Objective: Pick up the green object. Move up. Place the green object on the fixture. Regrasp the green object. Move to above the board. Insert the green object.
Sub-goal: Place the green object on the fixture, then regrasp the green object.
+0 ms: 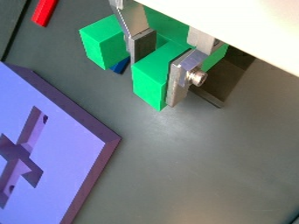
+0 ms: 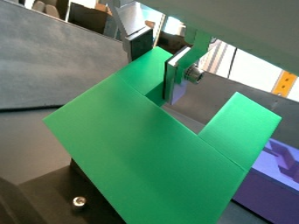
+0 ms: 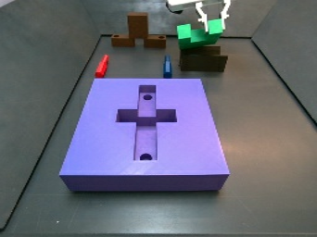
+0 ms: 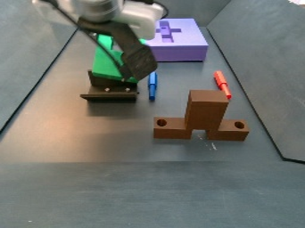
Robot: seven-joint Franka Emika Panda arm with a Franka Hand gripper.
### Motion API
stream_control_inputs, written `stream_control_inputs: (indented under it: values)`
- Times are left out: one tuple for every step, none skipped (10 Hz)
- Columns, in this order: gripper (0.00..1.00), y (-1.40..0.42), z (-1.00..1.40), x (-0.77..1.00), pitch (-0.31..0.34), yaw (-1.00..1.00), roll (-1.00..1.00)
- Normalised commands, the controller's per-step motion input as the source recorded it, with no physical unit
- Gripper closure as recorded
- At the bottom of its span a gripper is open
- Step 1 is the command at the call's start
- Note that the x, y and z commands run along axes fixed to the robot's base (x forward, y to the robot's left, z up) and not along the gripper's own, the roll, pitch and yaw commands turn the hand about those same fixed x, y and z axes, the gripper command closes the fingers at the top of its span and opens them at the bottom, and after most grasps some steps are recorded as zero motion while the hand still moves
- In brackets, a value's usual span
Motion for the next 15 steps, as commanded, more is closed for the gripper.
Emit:
stream_control_inputs:
  values:
    - [1.0,0.21,-0.15,0.71,0.351,-0.37,-0.29]
    - [1.0,0.22,-0.25,0.8,0.403,-0.25,-0.23]
    - [1.0,0.22,-0.39,0.85,0.48,-0.17,-0.16]
    - [1.0,0.19,-0.48,0.89,0.551,-0.09,-0.04]
    - [1.0,0.18,-0.46,0.92,0.549,-0.01,-0.03]
    - [1.0,0.09,-0.48,0.84,0.509,0.0,-0.01]
    - [1.0,0.08,-0.47,0.8,0.454,-0.04,-0.03]
    - [1.0,0.12,-0.47,0.8,0.426,-0.01,-0.06]
    - [1.0,0.15,-0.39,0.5,0.211,-0.03,-0.05]
    - [1.0,0.0,0.0,0.0,0.009,0.0,0.0]
    - [1.0,-0.1,0.0,-0.09,-0.149,0.0,0.15]
    - [0.0,0.0,0.0,0.0,0.0,0.0,0.0]
    - [0.0,-0.08,0.71,0.02,-0.4,0.13,0.9]
    - [0.0,-0.09,0.72,0.03,-0.274,0.1,0.98]
    - [0.0,-0.12,0.83,0.21,-0.249,0.1,0.89]
